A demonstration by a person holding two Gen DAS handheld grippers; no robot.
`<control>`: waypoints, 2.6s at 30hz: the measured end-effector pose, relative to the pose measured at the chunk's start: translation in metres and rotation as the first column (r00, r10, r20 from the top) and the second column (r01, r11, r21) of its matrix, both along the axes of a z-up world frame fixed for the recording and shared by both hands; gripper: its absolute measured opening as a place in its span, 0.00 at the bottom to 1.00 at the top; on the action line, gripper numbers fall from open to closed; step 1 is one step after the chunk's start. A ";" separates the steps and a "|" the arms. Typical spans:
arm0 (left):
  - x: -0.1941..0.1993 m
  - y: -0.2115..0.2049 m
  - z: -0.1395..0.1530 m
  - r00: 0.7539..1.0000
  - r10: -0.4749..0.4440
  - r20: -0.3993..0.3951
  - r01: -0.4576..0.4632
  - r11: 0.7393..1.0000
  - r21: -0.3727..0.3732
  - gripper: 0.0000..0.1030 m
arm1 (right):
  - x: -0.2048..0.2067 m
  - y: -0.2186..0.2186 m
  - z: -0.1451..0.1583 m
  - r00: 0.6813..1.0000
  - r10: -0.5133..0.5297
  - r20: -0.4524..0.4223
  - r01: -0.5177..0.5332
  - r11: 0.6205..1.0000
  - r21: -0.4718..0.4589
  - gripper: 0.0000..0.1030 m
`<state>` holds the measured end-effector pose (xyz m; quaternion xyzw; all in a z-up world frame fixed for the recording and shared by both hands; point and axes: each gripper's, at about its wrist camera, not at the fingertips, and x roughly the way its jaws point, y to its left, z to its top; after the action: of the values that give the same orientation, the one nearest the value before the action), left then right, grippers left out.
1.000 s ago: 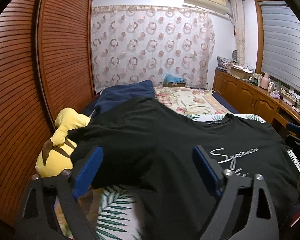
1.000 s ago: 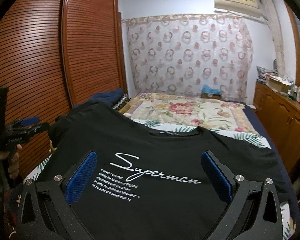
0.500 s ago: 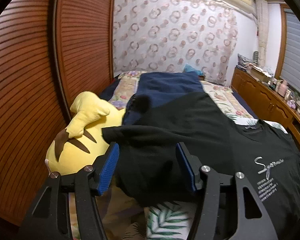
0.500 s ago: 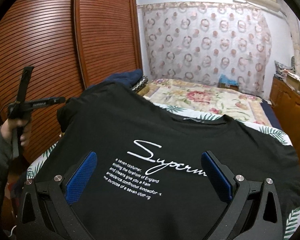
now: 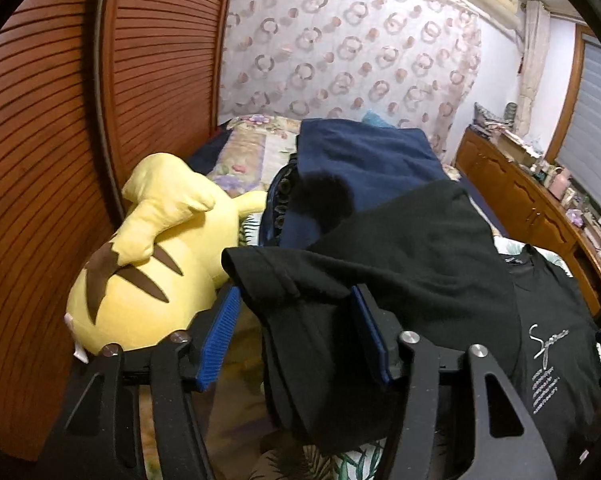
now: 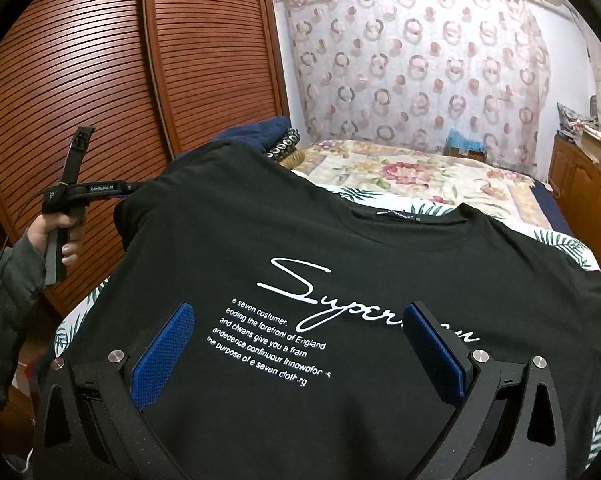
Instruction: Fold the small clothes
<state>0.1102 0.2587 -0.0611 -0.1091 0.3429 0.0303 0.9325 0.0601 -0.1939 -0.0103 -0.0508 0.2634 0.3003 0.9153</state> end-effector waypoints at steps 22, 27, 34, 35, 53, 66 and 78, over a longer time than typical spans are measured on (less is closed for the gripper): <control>-0.003 -0.009 0.036 0.997 0.039 0.060 -0.046 0.991 0.128 0.75 | -0.002 -0.005 -0.009 0.999 -0.033 0.003 0.033 0.999 0.037 1.00; 0.011 -0.001 0.001 0.999 -0.024 -0.032 0.023 0.999 -0.034 0.74 | 0.002 -0.003 -0.013 0.999 -0.038 -0.021 0.038 0.999 0.038 1.00; 0.012 -0.018 -0.003 0.998 -0.041 -0.045 0.044 0.998 0.054 0.08 | 0.000 -0.003 -0.011 0.999 -0.043 -0.015 0.044 0.999 0.029 1.00; 0.010 -0.018 -0.001 0.998 -0.043 -0.040 0.045 0.997 0.058 0.07 | 0.000 -0.004 -0.011 0.999 -0.044 -0.014 0.045 0.999 0.030 1.00; -0.033 -0.080 0.091 0.982 -0.084 0.167 0.032 0.955 0.296 0.04 | -0.002 -0.012 -0.010 0.998 -0.064 -0.007 0.065 0.997 0.036 1.00; -0.044 -0.078 0.054 0.998 -0.052 0.024 0.041 0.945 0.325 0.04 | -0.003 -0.015 -0.013 0.997 -0.078 -0.014 0.079 0.996 0.046 1.00; -0.072 -0.093 0.040 0.997 -0.062 0.035 0.050 0.958 0.282 0.04 | 0.000 -0.012 -0.011 0.997 -0.073 -0.018 0.073 0.997 0.034 1.00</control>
<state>0.0381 0.1654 -0.0213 0.0334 0.3179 0.0499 0.9462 0.0606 -0.2063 -0.0214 -0.0228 0.2676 0.2715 0.9242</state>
